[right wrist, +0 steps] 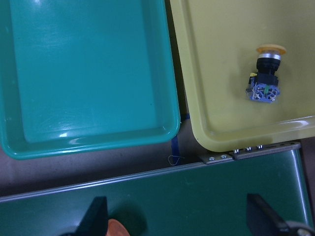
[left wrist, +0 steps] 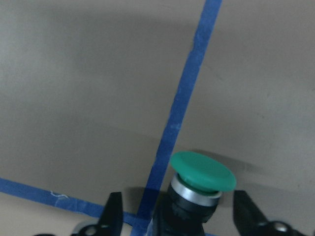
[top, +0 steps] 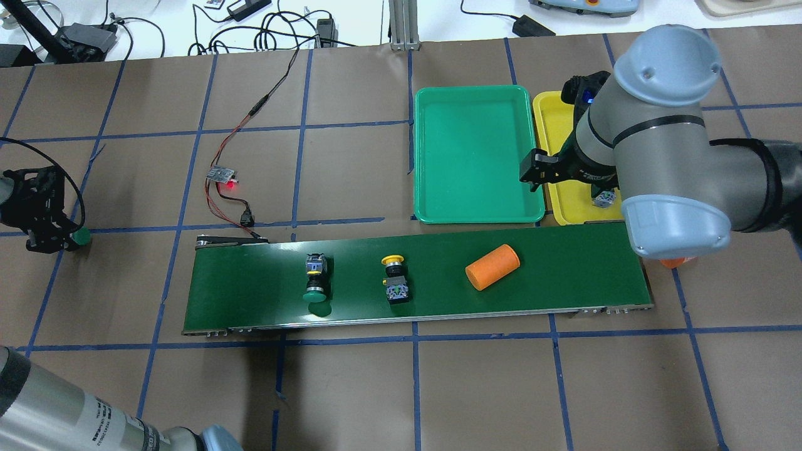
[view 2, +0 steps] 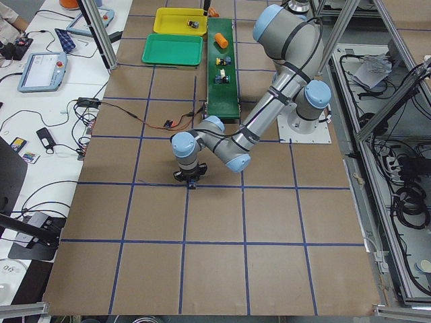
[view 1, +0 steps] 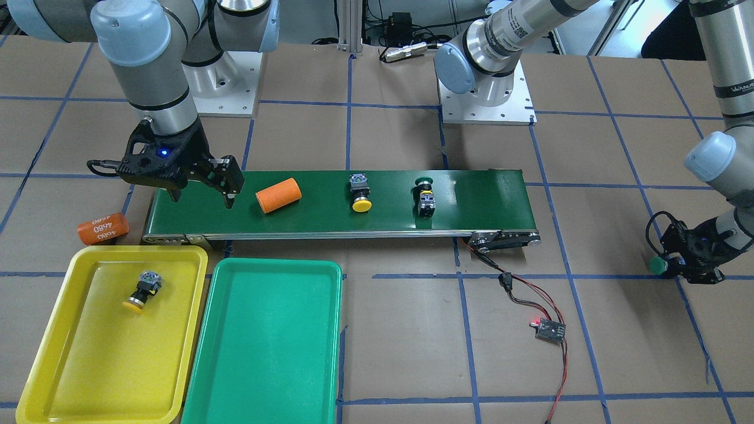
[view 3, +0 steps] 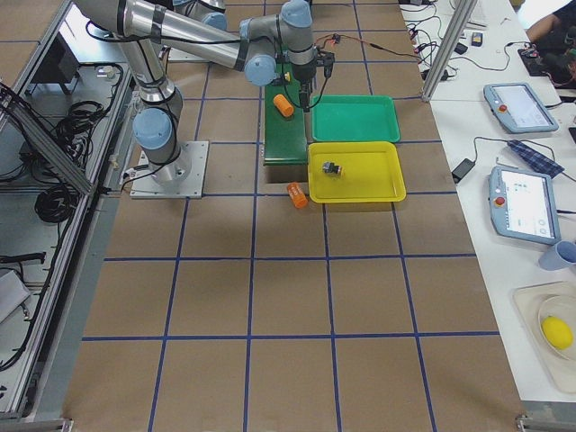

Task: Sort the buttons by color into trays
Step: 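Place green button on belt with left gripper while right reaches to belt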

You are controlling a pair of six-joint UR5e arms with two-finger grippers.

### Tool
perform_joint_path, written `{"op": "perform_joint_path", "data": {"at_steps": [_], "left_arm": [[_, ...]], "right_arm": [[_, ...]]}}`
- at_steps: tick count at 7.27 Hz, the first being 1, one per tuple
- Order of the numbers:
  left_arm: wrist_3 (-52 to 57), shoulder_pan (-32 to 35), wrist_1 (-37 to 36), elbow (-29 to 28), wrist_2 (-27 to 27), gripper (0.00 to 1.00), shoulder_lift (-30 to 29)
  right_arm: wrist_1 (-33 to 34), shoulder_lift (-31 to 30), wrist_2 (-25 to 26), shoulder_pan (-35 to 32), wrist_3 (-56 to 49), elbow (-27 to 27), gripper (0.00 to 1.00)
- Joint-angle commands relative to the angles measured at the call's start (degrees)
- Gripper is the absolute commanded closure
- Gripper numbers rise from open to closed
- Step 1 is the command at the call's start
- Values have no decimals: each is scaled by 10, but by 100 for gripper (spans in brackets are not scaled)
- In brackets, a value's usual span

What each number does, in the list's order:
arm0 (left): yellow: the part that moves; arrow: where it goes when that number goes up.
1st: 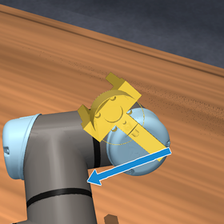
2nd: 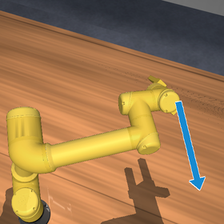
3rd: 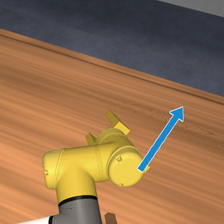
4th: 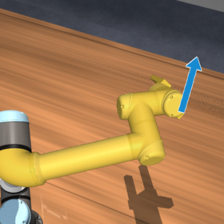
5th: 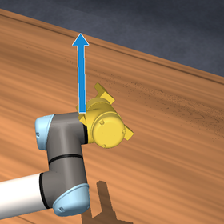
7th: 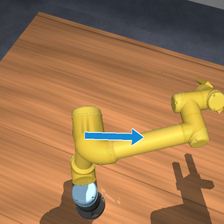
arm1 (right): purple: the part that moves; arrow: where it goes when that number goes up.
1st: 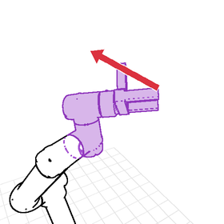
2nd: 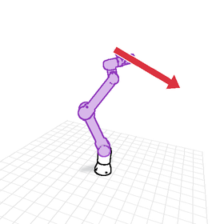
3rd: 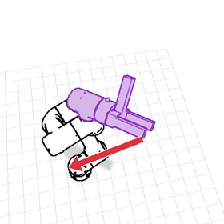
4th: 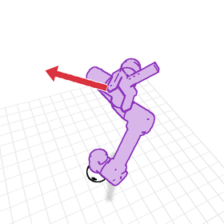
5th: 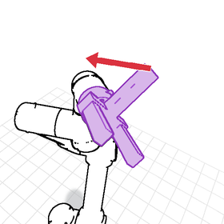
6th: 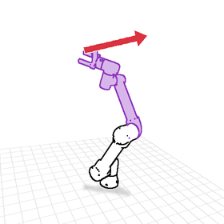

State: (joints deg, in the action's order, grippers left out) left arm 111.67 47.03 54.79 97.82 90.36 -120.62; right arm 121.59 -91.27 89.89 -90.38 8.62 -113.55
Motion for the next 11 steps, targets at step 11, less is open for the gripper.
{"op": "perform_joint_path", "data": {"at_steps": [11], "left_arm": [[-1037, 358, 127, 182, -13, 99, 258]], "right_arm": [[-59, 6, -38, -43, 8, 5, 0]]}}
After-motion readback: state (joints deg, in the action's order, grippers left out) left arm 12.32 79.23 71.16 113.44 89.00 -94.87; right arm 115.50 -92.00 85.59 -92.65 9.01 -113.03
